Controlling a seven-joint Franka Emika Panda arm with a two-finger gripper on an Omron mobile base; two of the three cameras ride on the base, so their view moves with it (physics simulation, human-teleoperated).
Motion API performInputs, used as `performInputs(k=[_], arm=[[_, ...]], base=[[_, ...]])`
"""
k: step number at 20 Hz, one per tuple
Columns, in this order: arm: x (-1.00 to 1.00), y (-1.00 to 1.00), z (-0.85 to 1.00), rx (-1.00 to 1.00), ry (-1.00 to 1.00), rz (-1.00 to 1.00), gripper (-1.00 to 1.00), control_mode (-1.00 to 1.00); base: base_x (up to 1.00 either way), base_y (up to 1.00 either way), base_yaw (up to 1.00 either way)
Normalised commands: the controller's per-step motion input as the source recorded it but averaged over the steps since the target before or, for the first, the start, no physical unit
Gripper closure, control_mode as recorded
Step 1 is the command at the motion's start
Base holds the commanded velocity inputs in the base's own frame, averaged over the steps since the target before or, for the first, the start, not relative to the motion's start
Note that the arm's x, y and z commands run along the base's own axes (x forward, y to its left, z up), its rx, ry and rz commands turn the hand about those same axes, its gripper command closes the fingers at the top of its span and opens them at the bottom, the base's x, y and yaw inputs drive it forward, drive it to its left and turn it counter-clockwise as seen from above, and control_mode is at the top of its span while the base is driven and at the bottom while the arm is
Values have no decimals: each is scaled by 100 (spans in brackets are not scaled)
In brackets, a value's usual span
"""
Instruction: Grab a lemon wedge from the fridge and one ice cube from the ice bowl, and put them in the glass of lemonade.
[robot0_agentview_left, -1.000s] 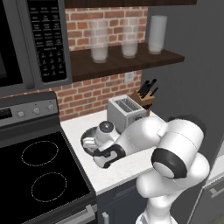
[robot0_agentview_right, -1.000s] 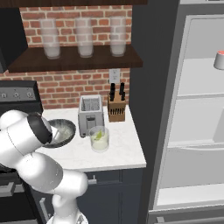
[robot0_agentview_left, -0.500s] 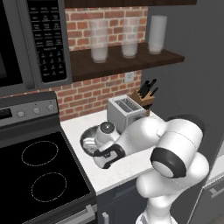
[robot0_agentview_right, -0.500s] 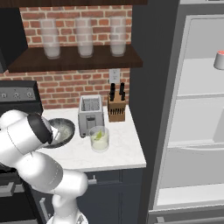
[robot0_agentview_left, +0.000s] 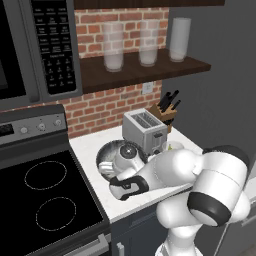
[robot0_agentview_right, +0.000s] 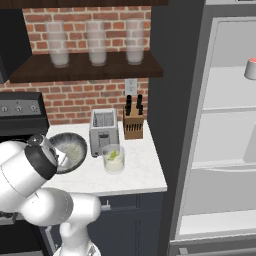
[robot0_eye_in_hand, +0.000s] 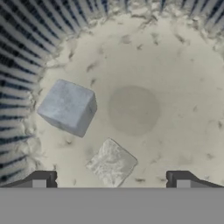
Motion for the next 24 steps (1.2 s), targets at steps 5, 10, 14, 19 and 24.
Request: performInputs(k=[5, 10, 14, 19, 24], arm=[[0, -3, -5, 0, -1, 0, -100, -100], [0, -16, -73, 0, 0, 0, -100, -100], [-4, -22, -67, 0, 0, 0, -100, -100], [-24, -9, -5, 0, -1, 0, -100, -100], [-31, -11, 0, 0, -1, -1, -100, -100]], base=[[0, 0, 0], [0, 0, 0], [0, 0, 0], [0, 0, 0], [0, 0, 0]])
